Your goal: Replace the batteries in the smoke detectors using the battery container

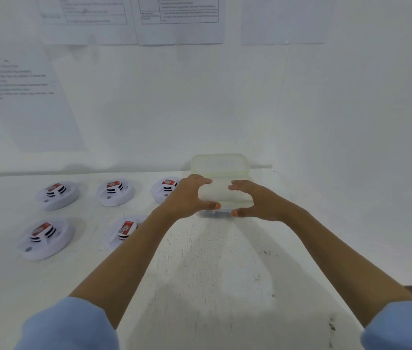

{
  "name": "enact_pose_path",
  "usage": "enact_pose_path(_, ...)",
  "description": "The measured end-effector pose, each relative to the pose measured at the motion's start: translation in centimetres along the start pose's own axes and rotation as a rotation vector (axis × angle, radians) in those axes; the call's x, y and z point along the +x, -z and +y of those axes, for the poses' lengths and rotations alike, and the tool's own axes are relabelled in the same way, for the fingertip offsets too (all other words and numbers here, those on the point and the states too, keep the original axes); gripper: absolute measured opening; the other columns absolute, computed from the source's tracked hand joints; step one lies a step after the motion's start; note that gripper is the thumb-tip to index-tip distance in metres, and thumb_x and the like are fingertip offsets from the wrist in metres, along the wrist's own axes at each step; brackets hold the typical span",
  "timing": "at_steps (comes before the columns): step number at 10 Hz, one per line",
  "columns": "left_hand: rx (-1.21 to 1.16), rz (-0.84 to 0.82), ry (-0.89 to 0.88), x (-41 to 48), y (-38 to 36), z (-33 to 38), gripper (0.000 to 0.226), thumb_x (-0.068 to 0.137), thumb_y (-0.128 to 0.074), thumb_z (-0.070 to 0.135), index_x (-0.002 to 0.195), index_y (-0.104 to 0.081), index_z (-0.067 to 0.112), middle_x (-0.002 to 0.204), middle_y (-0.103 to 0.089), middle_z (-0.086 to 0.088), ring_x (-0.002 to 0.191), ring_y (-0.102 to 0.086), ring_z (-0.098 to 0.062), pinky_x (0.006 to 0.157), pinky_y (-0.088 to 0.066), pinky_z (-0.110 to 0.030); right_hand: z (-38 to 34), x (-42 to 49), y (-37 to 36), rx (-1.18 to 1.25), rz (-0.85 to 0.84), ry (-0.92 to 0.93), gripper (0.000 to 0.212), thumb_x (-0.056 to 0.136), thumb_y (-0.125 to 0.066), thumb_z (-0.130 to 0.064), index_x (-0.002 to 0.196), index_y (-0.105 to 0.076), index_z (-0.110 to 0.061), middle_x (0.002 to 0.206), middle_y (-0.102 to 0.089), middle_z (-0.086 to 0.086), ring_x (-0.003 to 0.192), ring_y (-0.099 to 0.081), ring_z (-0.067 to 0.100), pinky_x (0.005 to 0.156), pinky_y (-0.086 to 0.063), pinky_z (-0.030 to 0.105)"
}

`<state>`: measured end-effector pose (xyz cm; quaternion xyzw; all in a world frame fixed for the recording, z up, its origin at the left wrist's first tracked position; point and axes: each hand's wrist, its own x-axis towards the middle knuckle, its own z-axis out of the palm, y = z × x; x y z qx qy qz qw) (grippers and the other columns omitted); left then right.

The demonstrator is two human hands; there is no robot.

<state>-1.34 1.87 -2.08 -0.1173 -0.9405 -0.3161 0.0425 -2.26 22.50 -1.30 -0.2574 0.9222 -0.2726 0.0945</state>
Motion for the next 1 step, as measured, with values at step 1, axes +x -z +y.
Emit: enact_pose_path(1, -0.059, 0.101, 0.024, -4.15, 0.46, 0.77, 0.056, 0.082, -0.068, 0.034, 0.132, -0.047, 0.019, 0.136, -0.046, 0.002, 0.122, -0.041, -0.011, 0.097, -0.027, -0.019, -1.04, -4.32, -1.05, 0.027, 0.047, 0.014, 0.060, 0.087, -0.061, -0.029, 0.140, -0.033, -0.025, 0.149, -0.029, -0.010, 0.133, -0.032, 0.008, 0.104, -0.023, 0.016)
